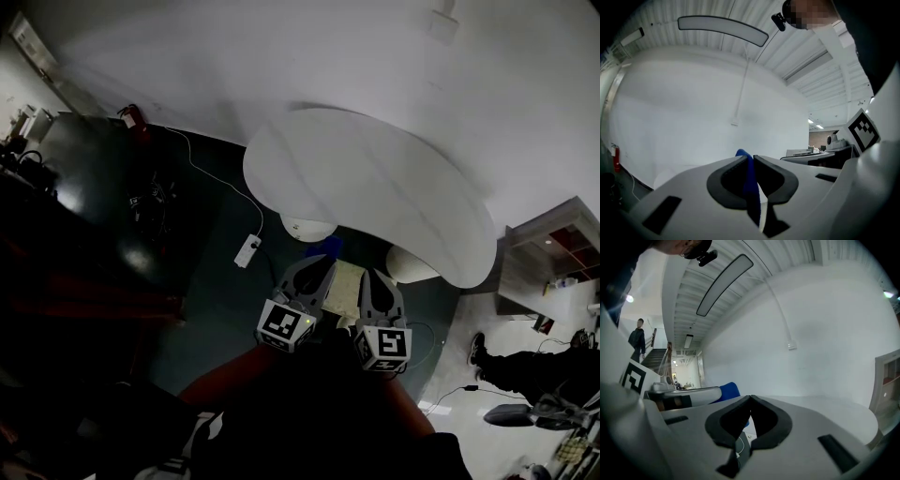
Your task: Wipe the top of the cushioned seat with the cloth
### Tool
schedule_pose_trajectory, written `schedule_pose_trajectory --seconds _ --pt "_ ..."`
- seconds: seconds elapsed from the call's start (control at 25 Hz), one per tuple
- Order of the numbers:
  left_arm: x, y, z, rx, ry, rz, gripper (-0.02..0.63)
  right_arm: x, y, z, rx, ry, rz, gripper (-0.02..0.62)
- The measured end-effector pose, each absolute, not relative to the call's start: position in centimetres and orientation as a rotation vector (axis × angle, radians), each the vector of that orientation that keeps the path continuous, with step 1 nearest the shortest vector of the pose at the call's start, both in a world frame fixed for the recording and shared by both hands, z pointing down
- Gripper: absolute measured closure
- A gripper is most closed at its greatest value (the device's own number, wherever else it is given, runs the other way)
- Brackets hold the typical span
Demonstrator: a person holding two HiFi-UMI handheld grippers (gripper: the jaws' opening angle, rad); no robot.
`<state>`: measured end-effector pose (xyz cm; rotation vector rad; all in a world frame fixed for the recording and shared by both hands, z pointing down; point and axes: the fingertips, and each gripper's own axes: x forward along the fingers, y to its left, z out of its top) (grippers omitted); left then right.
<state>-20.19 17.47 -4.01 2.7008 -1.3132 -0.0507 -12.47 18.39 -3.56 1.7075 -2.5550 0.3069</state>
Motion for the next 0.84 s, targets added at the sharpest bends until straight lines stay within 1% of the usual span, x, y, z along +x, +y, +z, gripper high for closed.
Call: schedule_pose_trajectory --seconds 0.24,0.6,0.84 --pt "-20.3 17.1 -5.2 2.732 -1.294 -0.078 0.558 -12.2 18.5 -4.0 1.765 -2.471 0.265 0.558" --pt "-22.4 18.0 -4.5 2.774 -1.264 -0.043 0.558 -15.4 19.1 -3.1 1.773 -2.437 0.238 0.558" --pt "-23.0 17.6 -4.8 2.788 -1.270 -0.006 0.558 -16.5 18.4 -4.2 1.759 -2.448 0.182 0.559"
